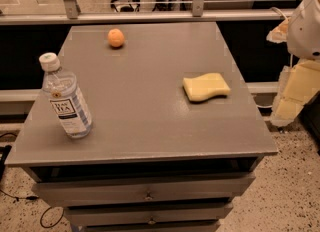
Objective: Move sponge near orange
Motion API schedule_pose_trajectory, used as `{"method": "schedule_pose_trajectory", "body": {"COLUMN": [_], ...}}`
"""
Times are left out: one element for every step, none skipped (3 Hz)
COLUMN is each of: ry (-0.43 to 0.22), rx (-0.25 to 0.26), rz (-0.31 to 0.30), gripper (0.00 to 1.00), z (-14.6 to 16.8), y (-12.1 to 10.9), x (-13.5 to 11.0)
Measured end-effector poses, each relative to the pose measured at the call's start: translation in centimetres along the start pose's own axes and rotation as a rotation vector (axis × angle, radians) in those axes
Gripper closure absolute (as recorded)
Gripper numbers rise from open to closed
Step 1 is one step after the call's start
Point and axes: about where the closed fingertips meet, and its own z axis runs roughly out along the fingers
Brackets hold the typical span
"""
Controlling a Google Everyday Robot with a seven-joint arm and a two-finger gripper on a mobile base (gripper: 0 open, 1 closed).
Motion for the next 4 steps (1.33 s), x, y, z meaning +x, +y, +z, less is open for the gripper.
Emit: {"method": "schedule_pose_trajectory", "body": {"ry": [0.0,-0.066,-0.192,-0.282], "rx": [0.0,0.013,0.018,0.0], "rz": [0.0,-0.007,0.0,0.051], "gripper": [0.0,0.0,0.0,0.0], "z": [0.0,1.1,4.2,9.0], "y": [0.0,-1.8,-5.3,-8.6], "x": [0.0,-1.9,-5.7,-8.4]}}
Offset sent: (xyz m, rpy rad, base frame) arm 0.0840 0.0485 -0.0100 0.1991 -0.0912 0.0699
